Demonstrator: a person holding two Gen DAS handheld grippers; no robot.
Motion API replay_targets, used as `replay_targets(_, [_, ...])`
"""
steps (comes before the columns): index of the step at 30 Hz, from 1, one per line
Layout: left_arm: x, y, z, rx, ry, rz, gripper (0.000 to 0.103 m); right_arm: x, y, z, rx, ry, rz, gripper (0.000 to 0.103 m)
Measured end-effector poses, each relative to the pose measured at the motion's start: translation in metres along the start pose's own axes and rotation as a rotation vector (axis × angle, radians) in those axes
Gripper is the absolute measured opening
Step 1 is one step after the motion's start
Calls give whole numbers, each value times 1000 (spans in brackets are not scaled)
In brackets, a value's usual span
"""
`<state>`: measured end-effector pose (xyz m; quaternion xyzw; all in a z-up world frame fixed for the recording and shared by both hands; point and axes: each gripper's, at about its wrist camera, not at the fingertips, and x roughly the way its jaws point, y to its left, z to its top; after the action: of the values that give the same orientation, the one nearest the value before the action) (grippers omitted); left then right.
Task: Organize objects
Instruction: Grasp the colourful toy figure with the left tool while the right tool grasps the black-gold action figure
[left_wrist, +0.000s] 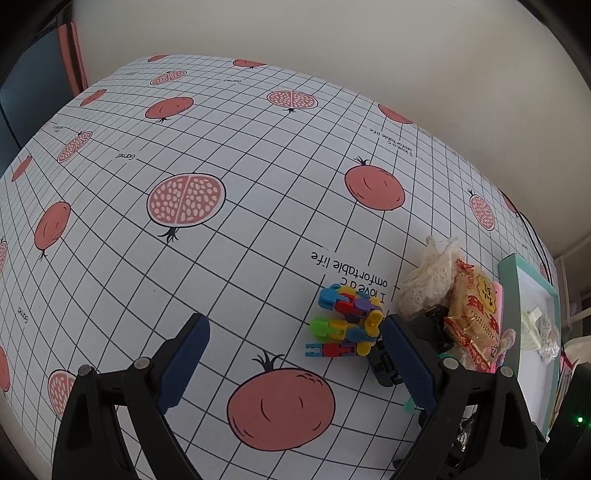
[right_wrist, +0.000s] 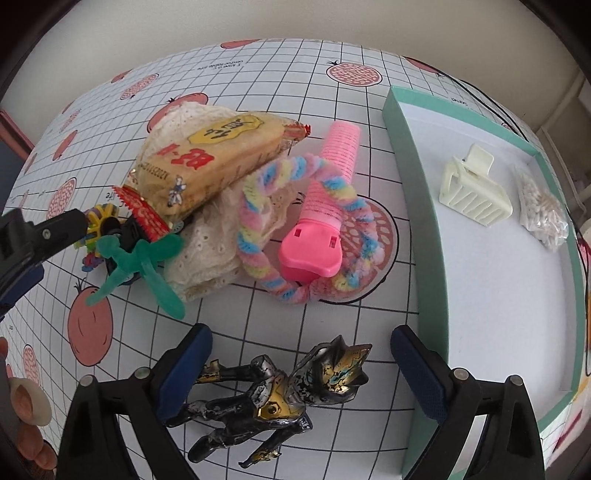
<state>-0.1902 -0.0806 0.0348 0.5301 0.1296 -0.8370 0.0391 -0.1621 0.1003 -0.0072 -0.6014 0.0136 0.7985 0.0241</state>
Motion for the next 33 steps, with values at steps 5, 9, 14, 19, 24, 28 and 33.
replay_targets(5, [1, -9, 2, 16, -28, -19, 93, -1, 5, 2, -23, -9, 8, 89])
replay_targets(9, [5, -16, 2, 28, -36, -25, 86, -2, 6, 3, -24, -12, 10, 84])
replay_targets(14, [10, -18, 1, 30, -25, -27, 65, -10, 5, -1, -36, -18, 14, 70])
replay_targets(19, [12, -22, -1, 43, -15, -31, 48, -13, 4, 1, -43, -24, 19, 54])
replay_targets(24, [8, -23, -1, 49, -31, -29, 45, -9, -4, 7, -45, -29, 22, 38])
replay_targets(28, [4, -22, 0, 47, -33, -23, 41, -6, -8, 10, -45, -33, 26, 31])
replay_targets(33, [3, -20, 0, 37, -23, -13, 41, -7, -13, 9, -31, -34, 43, 26])
